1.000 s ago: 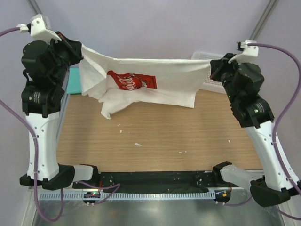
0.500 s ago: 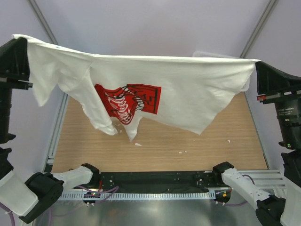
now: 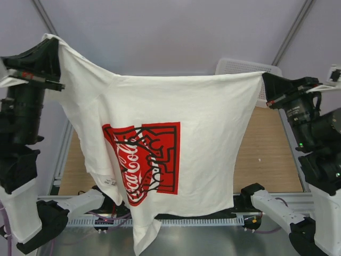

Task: Fold and stack the t-shirts
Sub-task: Flatten the tshirt out

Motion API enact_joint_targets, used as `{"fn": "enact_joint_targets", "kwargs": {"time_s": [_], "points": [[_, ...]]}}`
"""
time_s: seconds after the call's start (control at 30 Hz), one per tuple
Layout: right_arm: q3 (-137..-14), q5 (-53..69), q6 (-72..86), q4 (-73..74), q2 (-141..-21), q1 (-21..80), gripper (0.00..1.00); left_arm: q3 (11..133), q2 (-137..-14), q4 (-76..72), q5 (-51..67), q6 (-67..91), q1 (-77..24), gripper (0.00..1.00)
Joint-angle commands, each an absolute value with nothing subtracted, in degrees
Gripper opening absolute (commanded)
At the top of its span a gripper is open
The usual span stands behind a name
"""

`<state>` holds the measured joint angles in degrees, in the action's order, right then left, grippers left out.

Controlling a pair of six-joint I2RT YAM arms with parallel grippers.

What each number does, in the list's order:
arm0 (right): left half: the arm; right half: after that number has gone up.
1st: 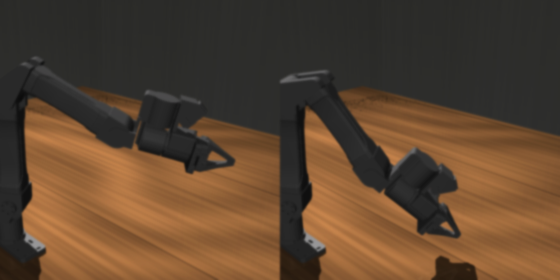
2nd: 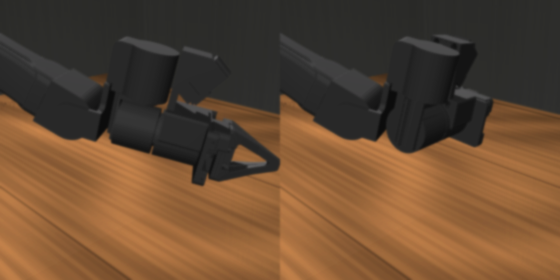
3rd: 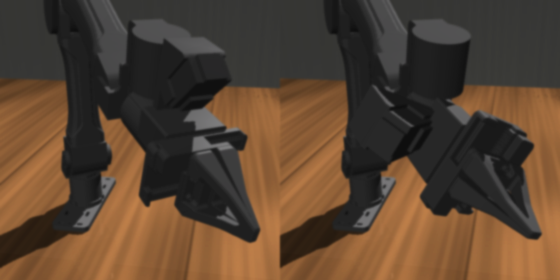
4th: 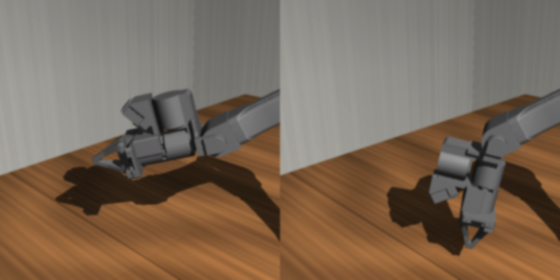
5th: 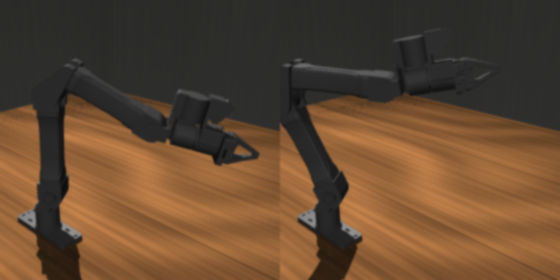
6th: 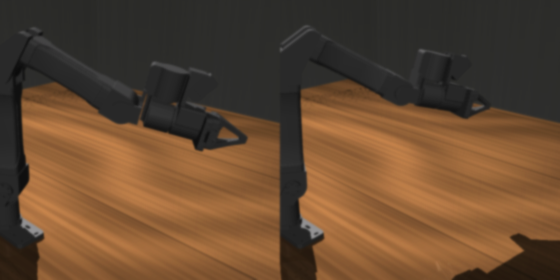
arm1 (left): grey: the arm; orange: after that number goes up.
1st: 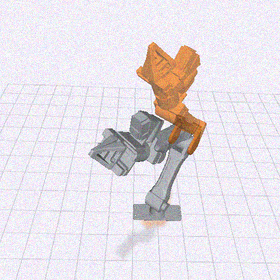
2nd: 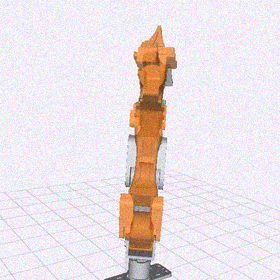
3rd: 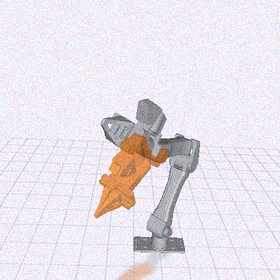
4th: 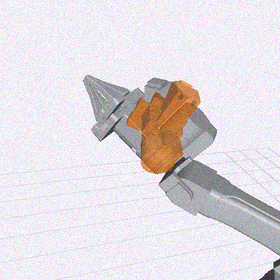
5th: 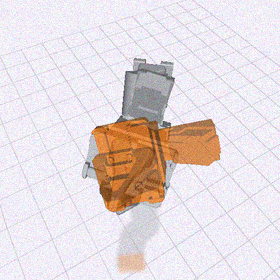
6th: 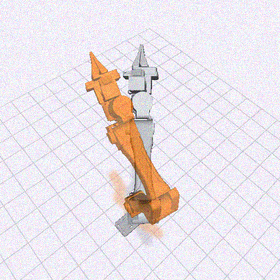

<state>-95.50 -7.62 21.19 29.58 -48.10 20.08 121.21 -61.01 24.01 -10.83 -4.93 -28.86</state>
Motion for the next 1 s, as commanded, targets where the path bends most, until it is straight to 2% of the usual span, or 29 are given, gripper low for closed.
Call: {"fn": "enact_joint_targets", "kwargs": {"time_s": [0.0,0.1,0.17,0.2,0.27,0.3,0.4,0.43,0.47,0.5,0.53,0.57,0.63,0.67,0.7,0.73,0.77,0.87,0.9,0.97], "points": [[-89.31,-14.84,21.27,31.03,-52.99,19.86,0.01,113.05,-66.88,21.45,-13.36,-7.38,-28.83,0.00],[-82.02,-21.34,20.57,28.66,-56.33,19.86,0.01,104.96,-73.11,19.69,-13.19,-9.40,-27.61,0.00],[-77.20,-26.59,20.39,22.87,-58.70,19.78,0.01,102.83,-78.28,19.86,-10.73,-9.32,-24.44,0.00],[-75.78,-28.11,19.09,17.89,-61.15,19.69,0.01,102.92,-84.66,19.60,-10.64,-9.40,-23.74,0.00],[-76.01,-33.29,16.10,16.44,-65.46,18.64,0.01,106.86,-91.72,21.35,-10.98,-12.19,-22.85,0.00],[-76.55,-35.49,14.95,15.39,-70.52,17.50,0.01,108.88,-99.94,21.97,-12.20,-12.91,-22.85,0.00],[-77.35,-33.33,13.19,11.28,-77.14,12.67,0.01,125.43,-116.46,28.11,-18.17,-13.28,-22.85,0.00],[-77.26,-32.44,13.01,10.21,-80.74,12.05,0.01,129.25,-120.72,31.52,-24.89,-12.92,-22.94,0.00],[-77.34,-31.74,12.92,9.24,-82.86,11.00,0.01,131.46,-123.20,31.47,-29.14,-12.40,-23.03,0.11],[-77.52,-31.03,11.27,6.97,-84.53,10.99,0.01,130.79,-123.83,29.90,-33.70,-11.96,-23.20,0.16],[-77.95,-30.42,10.38,6.86,-88.55,10.99,0.01,128.61,-122.97,28.66,-36.36,-10.91,-23.03,0.25],[-80.83,-30.50,9.94,7.64,-90.86,10.90,0.03,128.24,-122.70,28.91,-41.00,-9.77,-22.85,0.60],[-87.93,-31.63,10.02,15.18,-97.69,10.55,0.10,131.28,-122.52,35.54,-40.70,-4.68,-21.98,0.73],[-89.63,-31.21,9.58,17.29,-99.21,10.46,0.23,132.96,-122.26,38.81,-38.08,-2.40,-21.80,0.77],[-91.04,-30.85,8.88,20.79,-100.71,10.46,0.29,133.94,-121.56,41.72,-37.10,-0.28,-21.62,0.78],[-93.93,-31.02,8.96,23.18,-101.85,10.46,0.36,132.90,-118.68,45.75,-36.92,2.26,-21.62,0.81],[-94.56,-31.03,9.23,26.86,-103.08,10.55,0.49,127.84,-116.48,46.92,-35.35,4.11,-21.53,0.81],[-92.30,-30.67,10.19,29.00,-100.83,10.98,0.60,115.80,-105.09,47.73,-27.63,12.20,-21.36,0.76],[-90.81,-30.59,10.72,29.00,-99.68,11.16,0.63,106.27,-101.55,47.03,-21.59,14.04,-21.36,0.74],[-87.04,-29.71,12.29,29.35,-97.22,12.04,0.64,97.25,-93.22,44.30,-17.69,19.32,-21.36,0.67]]}}
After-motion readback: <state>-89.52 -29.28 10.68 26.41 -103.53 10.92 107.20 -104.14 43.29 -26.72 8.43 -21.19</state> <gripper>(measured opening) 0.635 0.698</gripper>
